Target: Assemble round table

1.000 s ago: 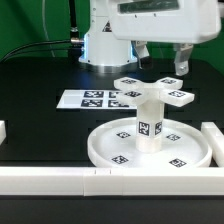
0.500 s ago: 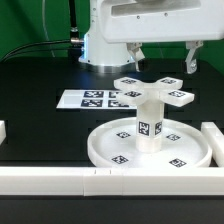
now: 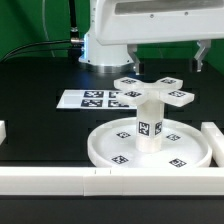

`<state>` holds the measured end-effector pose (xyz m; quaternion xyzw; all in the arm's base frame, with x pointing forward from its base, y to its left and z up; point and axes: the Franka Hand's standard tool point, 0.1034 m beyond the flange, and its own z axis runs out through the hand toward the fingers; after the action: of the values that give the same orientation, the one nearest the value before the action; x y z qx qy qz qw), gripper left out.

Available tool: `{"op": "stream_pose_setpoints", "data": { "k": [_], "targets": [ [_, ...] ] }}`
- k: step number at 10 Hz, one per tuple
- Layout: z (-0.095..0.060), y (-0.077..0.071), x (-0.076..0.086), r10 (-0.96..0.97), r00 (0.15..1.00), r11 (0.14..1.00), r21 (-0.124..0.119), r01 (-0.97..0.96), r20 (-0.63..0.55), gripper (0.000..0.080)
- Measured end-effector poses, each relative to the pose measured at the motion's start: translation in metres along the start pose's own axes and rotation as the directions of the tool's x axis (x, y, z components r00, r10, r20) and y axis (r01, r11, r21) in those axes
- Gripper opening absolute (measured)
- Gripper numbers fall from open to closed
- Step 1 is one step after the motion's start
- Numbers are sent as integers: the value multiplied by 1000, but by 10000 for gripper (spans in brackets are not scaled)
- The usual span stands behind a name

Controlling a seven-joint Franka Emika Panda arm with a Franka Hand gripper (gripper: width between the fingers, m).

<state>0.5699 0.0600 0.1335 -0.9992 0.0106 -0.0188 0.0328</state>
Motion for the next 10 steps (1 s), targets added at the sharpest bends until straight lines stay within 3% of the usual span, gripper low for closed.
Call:
{"op": "stream_pose_setpoints", "data": {
  "k": [4, 6, 8, 10],
  "targets": [
    [0, 5, 1, -303, 953, 953, -6, 303, -1, 649],
    [-2, 8, 4, -561, 827, 826, -42, 561, 16, 649],
    [-2, 6, 3, -702, 711, 709, -53, 703, 42, 649],
    [-1, 16, -3, -780, 621, 621, -16, 783, 79, 649]
  ]
}}
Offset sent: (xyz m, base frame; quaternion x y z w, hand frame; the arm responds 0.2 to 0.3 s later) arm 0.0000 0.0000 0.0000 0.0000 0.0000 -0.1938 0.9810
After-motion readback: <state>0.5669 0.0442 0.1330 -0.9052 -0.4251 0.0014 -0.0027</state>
